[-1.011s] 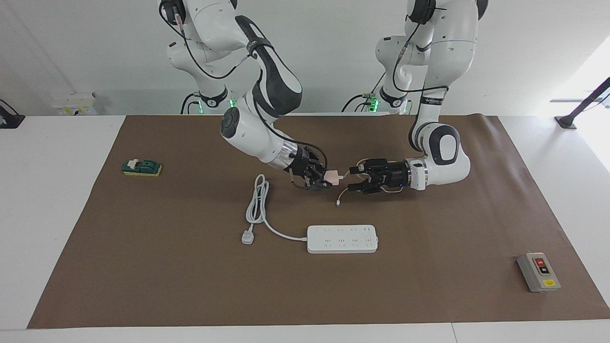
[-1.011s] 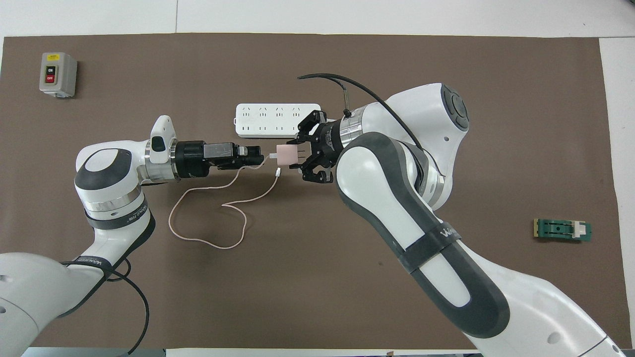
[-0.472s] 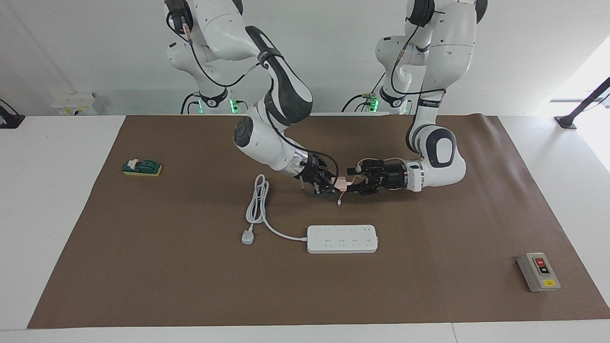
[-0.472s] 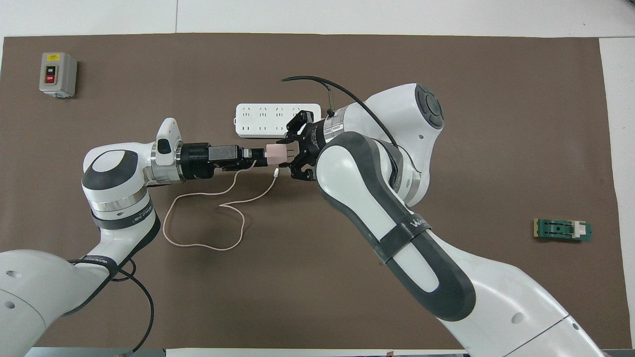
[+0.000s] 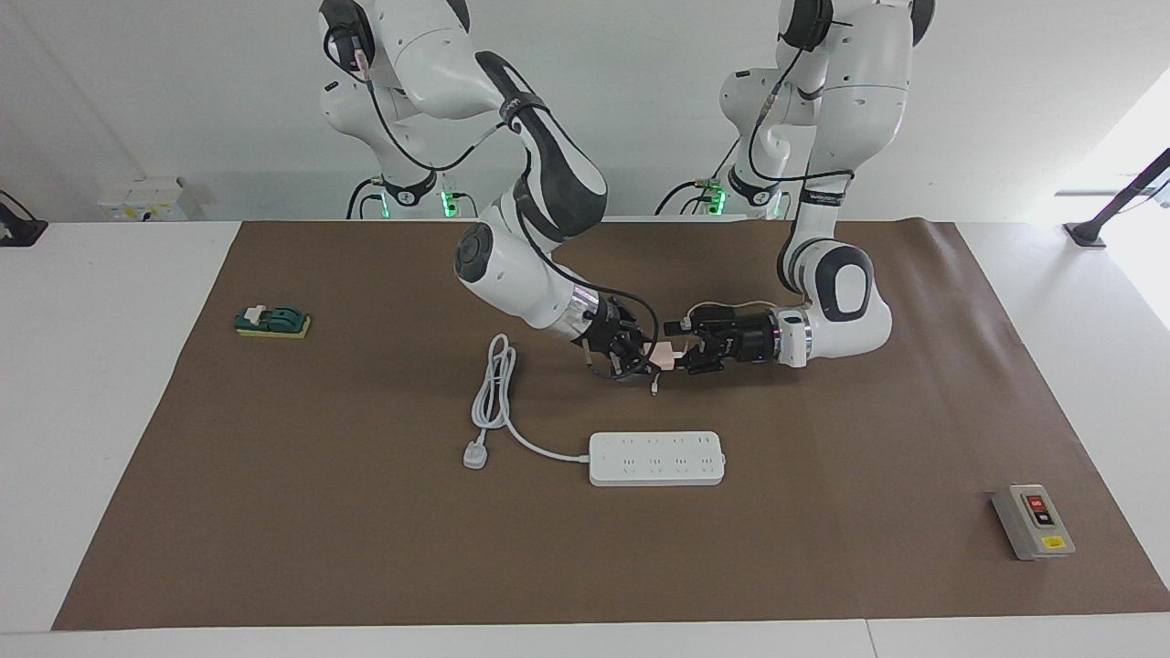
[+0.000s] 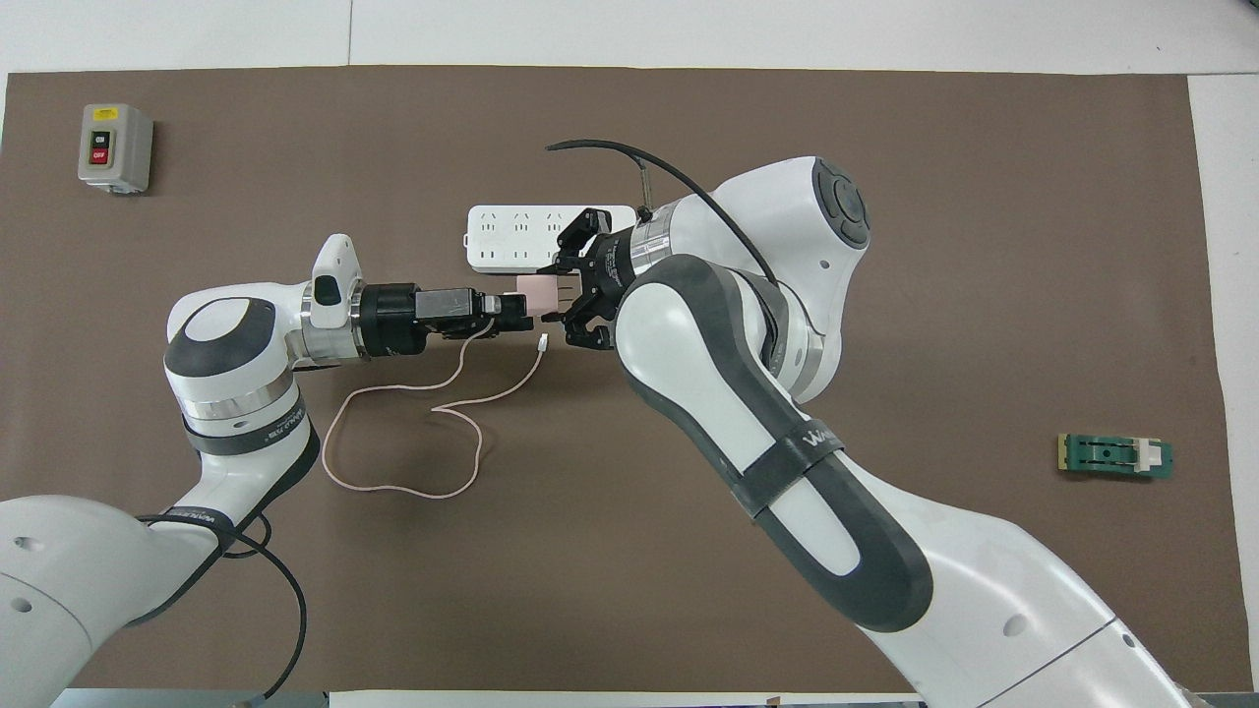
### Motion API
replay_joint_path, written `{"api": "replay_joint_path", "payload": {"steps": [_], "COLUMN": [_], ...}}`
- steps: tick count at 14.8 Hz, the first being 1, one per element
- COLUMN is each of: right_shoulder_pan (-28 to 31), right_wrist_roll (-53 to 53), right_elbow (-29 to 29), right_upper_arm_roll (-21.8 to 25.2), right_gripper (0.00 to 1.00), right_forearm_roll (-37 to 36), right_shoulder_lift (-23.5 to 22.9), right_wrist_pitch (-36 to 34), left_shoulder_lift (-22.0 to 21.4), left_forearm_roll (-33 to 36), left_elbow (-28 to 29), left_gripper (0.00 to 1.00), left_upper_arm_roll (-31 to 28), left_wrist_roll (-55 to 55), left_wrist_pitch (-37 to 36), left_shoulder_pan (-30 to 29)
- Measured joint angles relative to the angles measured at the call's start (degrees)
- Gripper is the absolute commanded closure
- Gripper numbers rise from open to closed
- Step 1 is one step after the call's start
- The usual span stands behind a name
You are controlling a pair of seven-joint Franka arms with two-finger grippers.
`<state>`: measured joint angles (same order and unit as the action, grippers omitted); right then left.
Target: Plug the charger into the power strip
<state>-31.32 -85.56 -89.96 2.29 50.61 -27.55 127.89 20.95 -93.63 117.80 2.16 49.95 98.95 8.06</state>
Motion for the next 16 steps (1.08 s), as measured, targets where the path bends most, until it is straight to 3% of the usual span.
{"api": "replay_joint_path", "payload": {"steps": [16], "right_shoulder_pan": [-0.64], "right_wrist_roll": [-0.33], "right_elbow": [0.06], "right_upper_arm_roll": [0.04], "right_gripper": [1.0], "right_forearm_roll": [0.0], "right_shoulder_lift": [-0.01], "right_wrist_pitch": [0.0], "left_shoulder_lift": [0.45], "left_forearm_roll": [-0.07], "left_elbow": [-0.87], "left_gripper": [0.0], "left_upper_arm_roll": [-0.23], "left_wrist_roll": [0.45], "left_wrist_pitch": [0.0], "left_shoulder_pan": [0.18]}}
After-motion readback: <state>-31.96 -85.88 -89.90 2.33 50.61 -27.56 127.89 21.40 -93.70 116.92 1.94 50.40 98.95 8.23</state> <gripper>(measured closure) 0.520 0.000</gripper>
